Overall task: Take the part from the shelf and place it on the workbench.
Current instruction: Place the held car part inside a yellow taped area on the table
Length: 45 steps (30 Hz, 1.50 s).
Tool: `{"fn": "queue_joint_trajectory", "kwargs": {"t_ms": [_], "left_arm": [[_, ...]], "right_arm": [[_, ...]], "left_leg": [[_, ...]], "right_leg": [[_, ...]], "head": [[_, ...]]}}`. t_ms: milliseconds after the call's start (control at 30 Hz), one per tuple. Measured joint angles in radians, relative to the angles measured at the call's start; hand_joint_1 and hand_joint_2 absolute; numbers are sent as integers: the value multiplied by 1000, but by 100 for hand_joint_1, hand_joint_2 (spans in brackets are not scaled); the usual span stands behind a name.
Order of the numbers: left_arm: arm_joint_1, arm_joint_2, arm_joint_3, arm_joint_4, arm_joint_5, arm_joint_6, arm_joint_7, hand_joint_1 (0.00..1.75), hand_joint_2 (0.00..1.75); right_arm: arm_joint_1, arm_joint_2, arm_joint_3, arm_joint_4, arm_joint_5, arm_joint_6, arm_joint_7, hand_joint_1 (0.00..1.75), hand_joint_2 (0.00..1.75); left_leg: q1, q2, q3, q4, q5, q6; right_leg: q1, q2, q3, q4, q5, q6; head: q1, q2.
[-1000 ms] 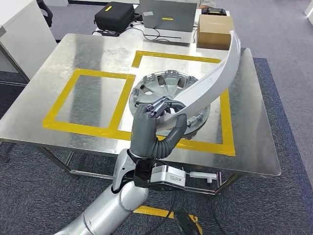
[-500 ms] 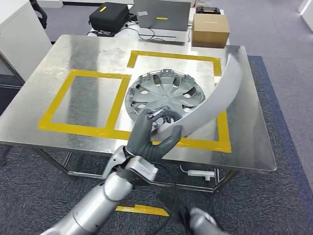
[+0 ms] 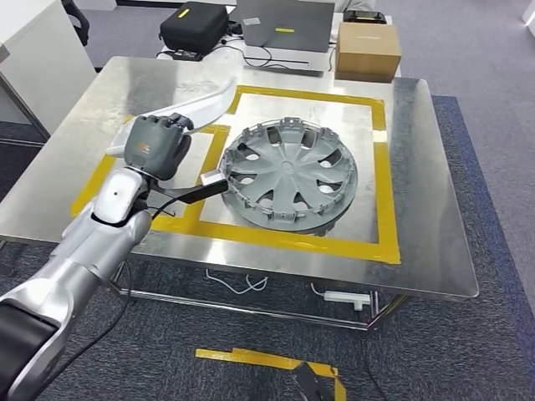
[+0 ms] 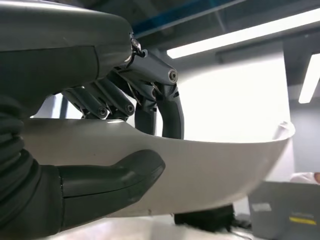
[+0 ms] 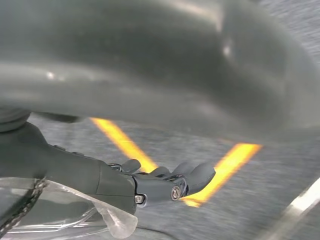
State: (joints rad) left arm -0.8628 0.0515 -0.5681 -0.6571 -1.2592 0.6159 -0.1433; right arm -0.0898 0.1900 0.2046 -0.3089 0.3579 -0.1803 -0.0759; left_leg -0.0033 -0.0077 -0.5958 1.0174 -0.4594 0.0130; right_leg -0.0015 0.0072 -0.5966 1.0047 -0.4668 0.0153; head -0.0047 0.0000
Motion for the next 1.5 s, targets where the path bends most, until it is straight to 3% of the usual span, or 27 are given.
{"fn": "queue_joint_trajectory", "kwargs": {"t_ms": [100, 167, 467, 867, 1200, 1500], "left_arm": [[19, -25, 31, -13, 104, -43, -119, 175, 175], [52, -44, 35, -61, 136, -73, -143, 175, 175], [111, -62, 57, -192, 195, -94, -144, 175, 175], [132, -54, 81, -235, 207, -92, -151, 175, 175], [133, -30, 106, -229, 211, -76, -148, 175, 175], [127, 17, 187, -110, 230, -28, -164, 175, 175]], "right_arm": [[22, -31, 9, 42, -5, 1, -16, 0, 0], [27, -39, 14, 58, -5, 2, -19, 0, 0], [28, -46, 26, 93, 9, 7, -16, 0, 0], [27, -46, 41, 107, 14, 9, -16, 0, 0], [22, -51, 43, 113, 26, 29, -1, 0, 0], [20, -52, 43, 115, 36, 41, 1, 0, 0]], "left_leg": [[-1, -2, -2, 0, -1, 1], [-1, -1, -2, 0, -1, 1], [-2, 0, -1, 0, -1, 2], [-1, 0, -1, 0, -1, 0], [-1, 0, -1, 0, -1, 1], [0, 0, -1, 0, 0, 0]], "right_leg": [[0, -2, 0, 0, -1, 0], [-1, -1, 0, -1, -1, 1], [-1, 0, 0, -1, 0, 2], [-1, 0, 0, 0, 0, 1], [-1, 0, 0, 0, 0, 1], [0, 0, -1, 0, 0, 1]], "head": [[0, 0], [0, 0], [0, 0], [0, 0], [0, 0], [0, 0]]}}
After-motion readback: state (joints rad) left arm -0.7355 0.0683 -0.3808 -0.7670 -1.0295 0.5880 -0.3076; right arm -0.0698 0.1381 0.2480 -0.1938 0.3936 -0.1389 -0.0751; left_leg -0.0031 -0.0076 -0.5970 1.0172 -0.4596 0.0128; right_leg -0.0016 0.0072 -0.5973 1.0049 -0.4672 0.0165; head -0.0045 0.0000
